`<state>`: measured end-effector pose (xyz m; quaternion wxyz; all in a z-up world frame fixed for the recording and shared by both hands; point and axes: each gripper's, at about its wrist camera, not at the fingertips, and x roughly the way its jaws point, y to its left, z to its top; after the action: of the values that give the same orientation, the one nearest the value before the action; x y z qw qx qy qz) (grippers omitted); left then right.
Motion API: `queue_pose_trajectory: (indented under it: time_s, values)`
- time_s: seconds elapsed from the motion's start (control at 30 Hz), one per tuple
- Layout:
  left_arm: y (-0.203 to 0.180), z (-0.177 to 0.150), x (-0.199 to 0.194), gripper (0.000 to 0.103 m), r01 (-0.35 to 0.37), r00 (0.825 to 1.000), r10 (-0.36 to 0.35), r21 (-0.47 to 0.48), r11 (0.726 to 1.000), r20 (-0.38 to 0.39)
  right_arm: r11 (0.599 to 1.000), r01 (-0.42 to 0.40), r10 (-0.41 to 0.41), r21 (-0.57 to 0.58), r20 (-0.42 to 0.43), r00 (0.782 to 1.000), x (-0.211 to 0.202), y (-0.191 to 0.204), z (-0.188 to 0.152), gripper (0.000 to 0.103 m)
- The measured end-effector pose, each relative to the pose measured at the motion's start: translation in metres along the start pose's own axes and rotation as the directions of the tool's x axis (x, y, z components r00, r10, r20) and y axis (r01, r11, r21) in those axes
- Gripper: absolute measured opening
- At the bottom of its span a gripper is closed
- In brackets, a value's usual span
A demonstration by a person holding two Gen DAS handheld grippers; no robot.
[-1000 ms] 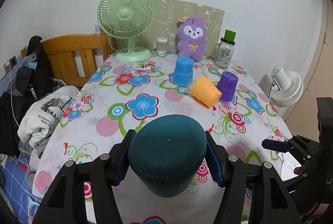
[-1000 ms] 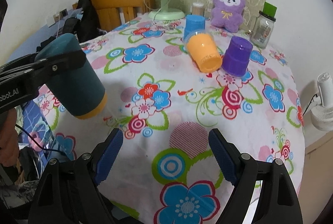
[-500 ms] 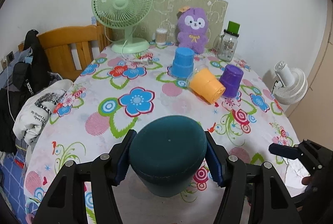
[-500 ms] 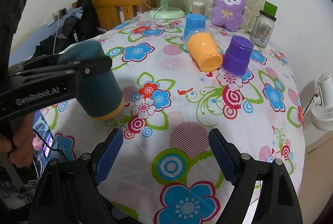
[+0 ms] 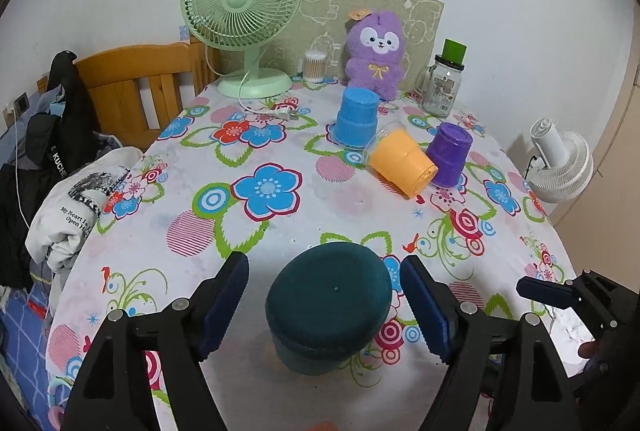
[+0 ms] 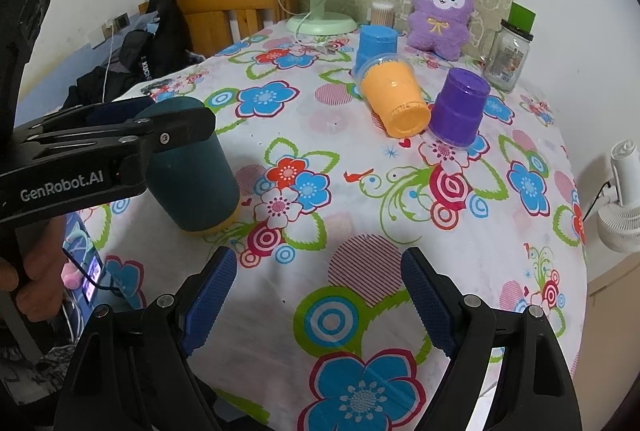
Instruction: Flip cup upside down
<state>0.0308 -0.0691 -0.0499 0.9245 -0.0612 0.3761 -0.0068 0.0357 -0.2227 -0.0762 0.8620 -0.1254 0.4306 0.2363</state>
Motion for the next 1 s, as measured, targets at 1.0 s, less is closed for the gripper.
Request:
queue_pose_trajectory:
  time_s: [1.0]
  values:
    - [0.022,0.006,-0.078,0.103,-0.037,0.981,0.042,-0.034,0.999,0.187,0.979,0.201,-0.201,0.023,0.203,0.958,-0.060,0.023,0.023,0.098]
